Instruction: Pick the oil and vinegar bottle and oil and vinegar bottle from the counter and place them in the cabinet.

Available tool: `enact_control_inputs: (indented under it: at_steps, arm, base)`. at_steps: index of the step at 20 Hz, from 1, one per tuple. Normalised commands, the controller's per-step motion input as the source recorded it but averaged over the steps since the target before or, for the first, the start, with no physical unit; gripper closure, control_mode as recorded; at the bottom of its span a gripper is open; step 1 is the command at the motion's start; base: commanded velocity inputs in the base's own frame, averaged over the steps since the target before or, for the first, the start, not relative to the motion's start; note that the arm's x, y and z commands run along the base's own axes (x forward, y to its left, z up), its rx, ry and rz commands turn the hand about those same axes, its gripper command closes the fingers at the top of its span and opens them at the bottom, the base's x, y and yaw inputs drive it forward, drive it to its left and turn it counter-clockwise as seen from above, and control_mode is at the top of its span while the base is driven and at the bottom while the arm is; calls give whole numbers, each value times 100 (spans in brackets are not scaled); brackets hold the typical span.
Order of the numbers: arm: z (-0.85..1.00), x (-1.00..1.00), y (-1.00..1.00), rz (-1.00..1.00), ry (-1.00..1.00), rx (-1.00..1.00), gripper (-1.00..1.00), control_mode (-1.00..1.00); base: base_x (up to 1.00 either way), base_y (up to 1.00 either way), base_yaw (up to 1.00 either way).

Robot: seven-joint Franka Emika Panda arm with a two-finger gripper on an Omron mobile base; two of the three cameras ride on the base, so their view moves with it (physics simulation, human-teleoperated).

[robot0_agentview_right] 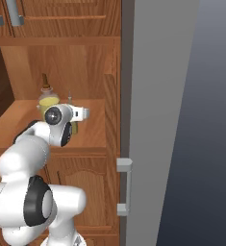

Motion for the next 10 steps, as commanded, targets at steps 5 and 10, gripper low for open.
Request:
enact_control_inputs:
  at_steps: [5, 10]
  arm:
    - [0, -8, -1, 0, -1, 0, -100, -100]
    - [0, -25, -3, 0, -1, 0, -100, -100]
  base:
    - [0, 0, 0]
    - [0, 0, 0]
